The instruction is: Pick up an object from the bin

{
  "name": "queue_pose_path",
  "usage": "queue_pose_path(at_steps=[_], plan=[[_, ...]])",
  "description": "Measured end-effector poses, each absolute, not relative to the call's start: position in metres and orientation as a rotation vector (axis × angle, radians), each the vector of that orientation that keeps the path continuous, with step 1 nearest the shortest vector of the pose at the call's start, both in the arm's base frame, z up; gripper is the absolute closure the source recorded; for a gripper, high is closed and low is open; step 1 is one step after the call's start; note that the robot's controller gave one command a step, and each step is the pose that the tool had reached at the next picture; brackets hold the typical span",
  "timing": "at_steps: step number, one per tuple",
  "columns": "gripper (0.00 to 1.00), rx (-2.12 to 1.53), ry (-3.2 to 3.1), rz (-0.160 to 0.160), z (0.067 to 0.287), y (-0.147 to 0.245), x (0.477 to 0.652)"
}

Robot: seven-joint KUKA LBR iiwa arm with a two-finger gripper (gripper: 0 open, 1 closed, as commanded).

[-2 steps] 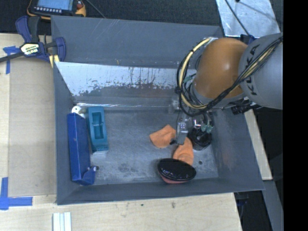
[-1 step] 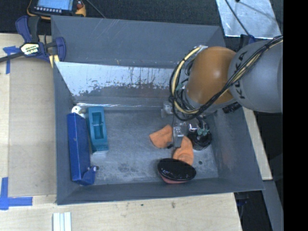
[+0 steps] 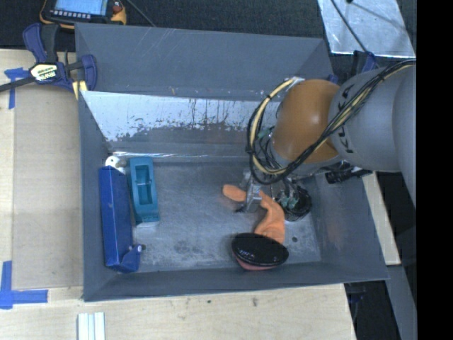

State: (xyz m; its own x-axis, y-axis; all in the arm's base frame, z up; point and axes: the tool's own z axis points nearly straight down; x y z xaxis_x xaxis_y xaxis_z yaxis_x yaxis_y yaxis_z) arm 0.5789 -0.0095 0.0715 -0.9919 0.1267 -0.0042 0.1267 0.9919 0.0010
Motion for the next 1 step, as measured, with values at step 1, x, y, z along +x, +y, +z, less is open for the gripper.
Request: queue_pose_path(at_steps=[1], plan=[[1.0,0.199,3.131,0.001,0.0716,-0.0095,0.5789]])
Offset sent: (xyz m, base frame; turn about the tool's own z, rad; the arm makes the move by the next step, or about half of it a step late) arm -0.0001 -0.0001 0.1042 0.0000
